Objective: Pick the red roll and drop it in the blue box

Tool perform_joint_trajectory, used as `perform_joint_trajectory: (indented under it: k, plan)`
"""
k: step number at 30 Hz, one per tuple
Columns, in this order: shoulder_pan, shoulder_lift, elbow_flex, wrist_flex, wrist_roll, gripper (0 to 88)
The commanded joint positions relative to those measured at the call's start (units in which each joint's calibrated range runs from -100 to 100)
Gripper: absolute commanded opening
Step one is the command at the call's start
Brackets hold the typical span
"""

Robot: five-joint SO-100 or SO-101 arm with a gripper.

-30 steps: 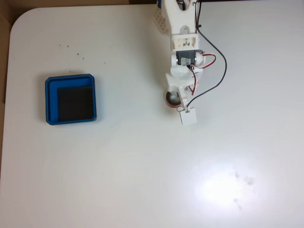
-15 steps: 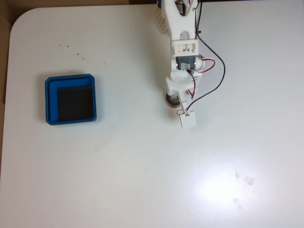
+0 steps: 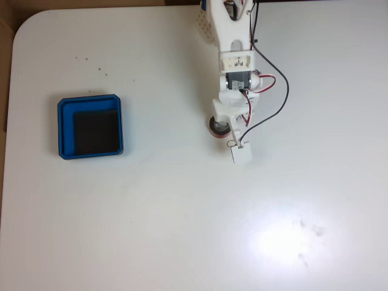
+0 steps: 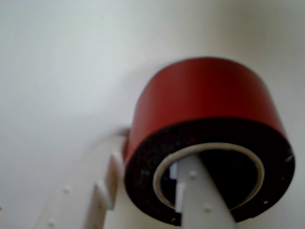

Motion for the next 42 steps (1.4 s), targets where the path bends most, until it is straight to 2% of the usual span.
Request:
perform_joint_trajectory:
  k: [1,9,14,20,27,31,42]
  plan:
    - [0.5,-0.4,-3.3,-1.0,0.2,1.2]
    - [0.6,-2.2,-3.3,-0.1,0.2,1.2]
    - [0.8,-10.5,-3.3,0.7,0.3,1.2]
    - [3.2,-20.2,-10.6,6.9,0.3,1.2]
    - [20.2,-19.5,-29.5,17.3,0.3,1.2]
    - [29.9,-16.9,-38.1,18.7,0.4,1.3]
    - [43.5,4.9,-58.6,18.7,0.4,1.5]
